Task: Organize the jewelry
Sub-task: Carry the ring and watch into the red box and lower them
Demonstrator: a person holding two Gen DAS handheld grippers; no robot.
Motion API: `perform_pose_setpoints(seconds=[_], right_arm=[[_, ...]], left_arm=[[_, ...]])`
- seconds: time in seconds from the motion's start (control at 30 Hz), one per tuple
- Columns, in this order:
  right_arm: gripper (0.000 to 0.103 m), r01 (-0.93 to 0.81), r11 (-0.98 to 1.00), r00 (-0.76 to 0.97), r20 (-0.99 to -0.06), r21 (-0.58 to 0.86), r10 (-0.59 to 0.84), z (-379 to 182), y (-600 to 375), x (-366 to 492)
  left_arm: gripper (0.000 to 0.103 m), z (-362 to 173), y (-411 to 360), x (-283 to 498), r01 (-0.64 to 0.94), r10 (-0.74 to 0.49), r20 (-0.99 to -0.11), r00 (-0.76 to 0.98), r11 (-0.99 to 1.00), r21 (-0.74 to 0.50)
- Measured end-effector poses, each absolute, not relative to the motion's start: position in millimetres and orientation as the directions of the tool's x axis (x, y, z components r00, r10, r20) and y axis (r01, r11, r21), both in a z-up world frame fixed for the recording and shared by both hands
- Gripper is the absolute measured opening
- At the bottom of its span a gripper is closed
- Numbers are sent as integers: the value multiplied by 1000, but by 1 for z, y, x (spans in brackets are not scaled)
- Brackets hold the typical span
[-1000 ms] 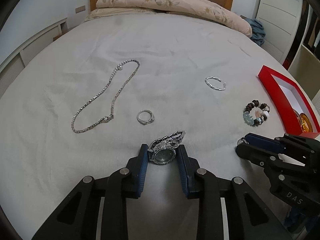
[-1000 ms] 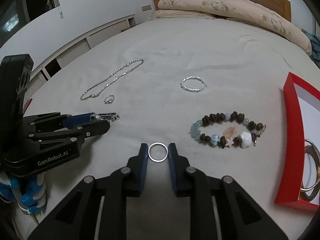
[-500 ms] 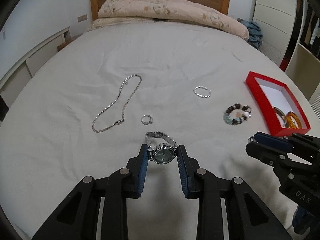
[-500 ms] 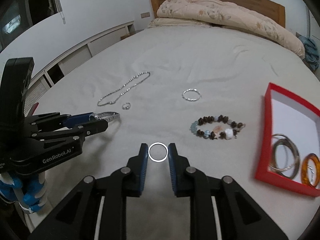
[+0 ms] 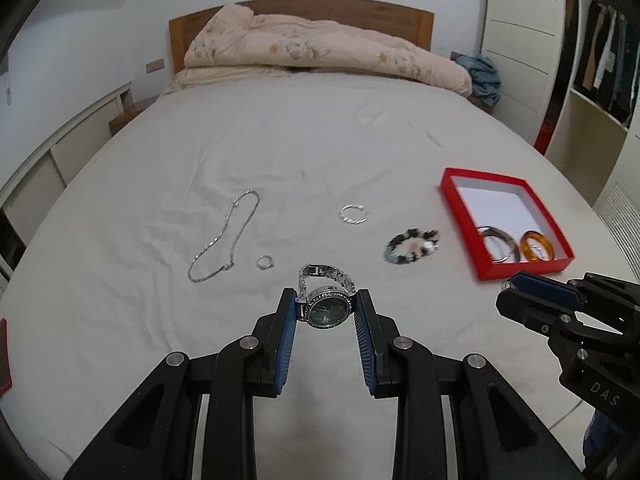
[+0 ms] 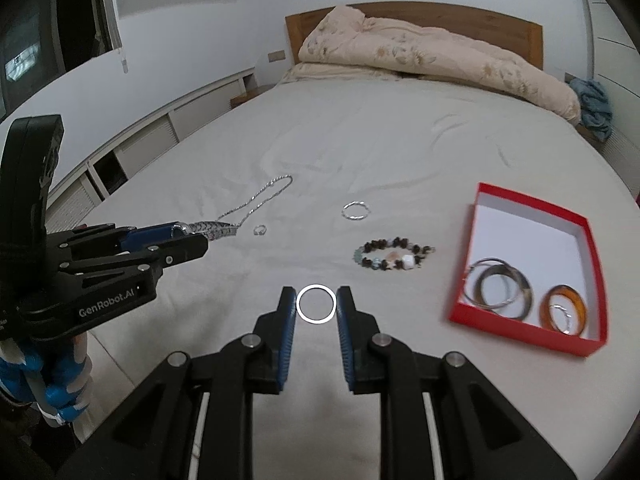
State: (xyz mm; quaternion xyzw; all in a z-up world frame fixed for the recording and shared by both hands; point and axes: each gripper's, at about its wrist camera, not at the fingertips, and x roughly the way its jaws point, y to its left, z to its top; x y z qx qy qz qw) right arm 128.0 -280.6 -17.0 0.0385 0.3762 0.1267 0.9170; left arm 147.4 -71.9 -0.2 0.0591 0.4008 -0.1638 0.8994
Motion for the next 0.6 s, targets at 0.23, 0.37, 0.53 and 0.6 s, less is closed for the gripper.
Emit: perform_pose_setpoints(seconds=[0.23, 0.37, 0.53, 0.6], right_arm=[[19, -159, 974, 716, -660, 159, 225, -1, -311, 106], [19, -124, 981, 731, -654, 151, 193, 4, -338, 100], [19, -63, 988, 744, -653, 138, 139, 5, -385, 104], [19, -35, 991, 748, -654, 131, 113, 3, -405, 110]], left_arm=[[29, 20, -102, 137, 389, -273, -721, 637, 921, -5], [29, 25, -129, 139, 424, -299, -714, 634, 906, -2], [29, 31, -178, 155, 485, -352, -703, 618, 874, -11], [29, 33, -202, 164, 511, -378, -698, 608, 859, -20]])
